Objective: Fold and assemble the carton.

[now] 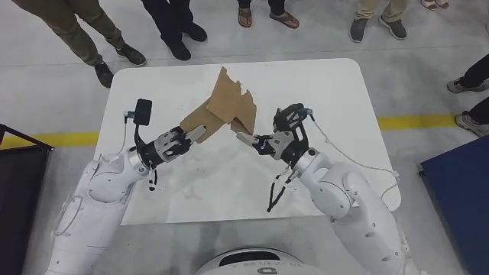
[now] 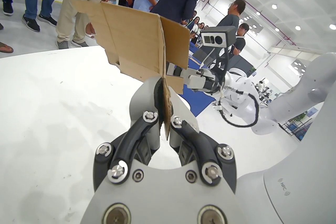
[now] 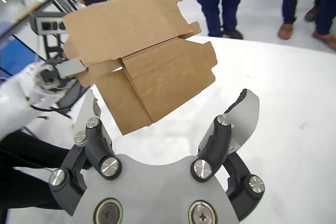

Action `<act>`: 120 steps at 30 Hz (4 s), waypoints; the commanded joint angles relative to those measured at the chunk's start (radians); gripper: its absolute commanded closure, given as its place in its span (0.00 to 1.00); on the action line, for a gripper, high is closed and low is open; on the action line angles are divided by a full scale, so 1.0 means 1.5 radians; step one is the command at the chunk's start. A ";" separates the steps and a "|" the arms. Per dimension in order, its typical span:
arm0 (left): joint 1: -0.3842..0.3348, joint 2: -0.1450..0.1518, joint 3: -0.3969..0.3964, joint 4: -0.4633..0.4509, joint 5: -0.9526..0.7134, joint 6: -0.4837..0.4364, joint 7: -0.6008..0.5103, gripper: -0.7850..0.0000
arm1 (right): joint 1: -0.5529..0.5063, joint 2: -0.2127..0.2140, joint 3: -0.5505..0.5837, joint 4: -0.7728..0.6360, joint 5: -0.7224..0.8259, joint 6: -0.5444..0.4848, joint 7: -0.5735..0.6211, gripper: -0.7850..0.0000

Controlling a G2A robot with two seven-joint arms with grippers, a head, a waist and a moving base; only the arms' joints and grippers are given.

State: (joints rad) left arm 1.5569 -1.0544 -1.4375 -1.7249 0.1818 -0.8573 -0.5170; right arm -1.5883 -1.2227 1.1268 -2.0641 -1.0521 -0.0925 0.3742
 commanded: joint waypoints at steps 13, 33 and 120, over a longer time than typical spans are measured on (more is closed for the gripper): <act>-0.004 0.004 0.011 -0.001 0.007 -0.009 0.008 1.00 | 0.006 -0.004 -0.008 -0.032 -0.029 0.023 -0.029 0.35; -0.007 0.009 0.012 0.004 0.005 -0.016 0.022 1.00 | 0.015 0.000 0.061 -0.010 0.017 0.011 -0.015 0.27; -0.061 0.023 0.024 -0.080 0.197 0.266 0.080 0.00 | -0.013 -0.020 -0.056 0.021 -0.341 0.107 -0.231 1.00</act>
State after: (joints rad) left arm 1.4755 -1.0176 -1.4169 -1.8490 0.4730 -0.4616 -0.3938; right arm -1.6048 -1.2530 1.0442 -2.0352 -1.5322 0.0662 0.0399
